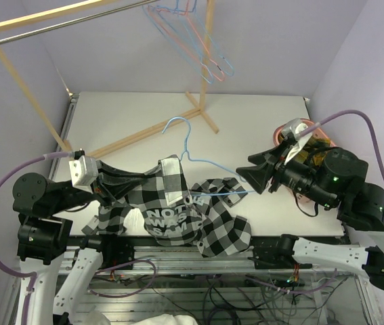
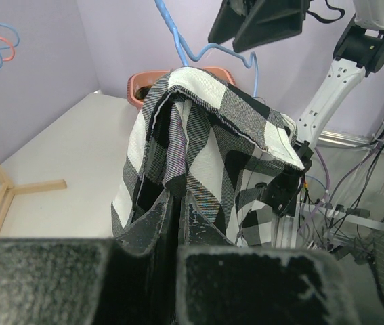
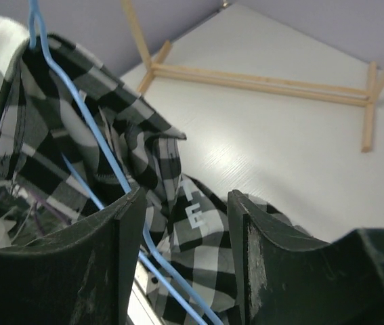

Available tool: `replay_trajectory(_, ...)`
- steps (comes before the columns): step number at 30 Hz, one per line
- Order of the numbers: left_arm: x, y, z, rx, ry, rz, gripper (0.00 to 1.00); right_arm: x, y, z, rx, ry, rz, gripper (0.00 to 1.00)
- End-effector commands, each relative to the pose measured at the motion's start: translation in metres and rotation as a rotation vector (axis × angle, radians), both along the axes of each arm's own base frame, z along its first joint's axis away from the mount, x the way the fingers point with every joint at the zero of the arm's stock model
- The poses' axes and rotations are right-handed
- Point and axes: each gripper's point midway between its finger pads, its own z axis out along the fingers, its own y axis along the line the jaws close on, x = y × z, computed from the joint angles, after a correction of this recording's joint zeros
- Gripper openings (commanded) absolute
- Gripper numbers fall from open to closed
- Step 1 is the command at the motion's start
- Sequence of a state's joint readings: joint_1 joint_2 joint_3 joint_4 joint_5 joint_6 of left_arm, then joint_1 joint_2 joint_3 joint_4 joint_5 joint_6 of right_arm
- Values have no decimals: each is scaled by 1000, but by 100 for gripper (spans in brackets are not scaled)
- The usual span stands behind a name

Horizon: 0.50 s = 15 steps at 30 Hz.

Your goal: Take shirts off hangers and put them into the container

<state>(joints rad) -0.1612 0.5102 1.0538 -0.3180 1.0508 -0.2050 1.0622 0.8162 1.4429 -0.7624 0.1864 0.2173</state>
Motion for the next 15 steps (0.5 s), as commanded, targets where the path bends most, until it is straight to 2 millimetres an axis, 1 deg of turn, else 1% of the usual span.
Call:
replay_trajectory(1, -4, 2, 12, -9, -55, 10, 7, -21, 0, -13, -8, 31, 98, 51)
replay_trajectory(9, -4, 0, 15, -31, -57, -2, 7, -41, -15, -22, 25, 44, 149, 53)
replay_trajectory(13, -2, -1, 16, -41, -52, -6, 7, -52, -16, -23, 49, 47, 201, 54)
replay_trajectory(15, -2, -1, 16, -40, -51, -3, 7, -57, -16, -20, 69, 46, 222, 54)
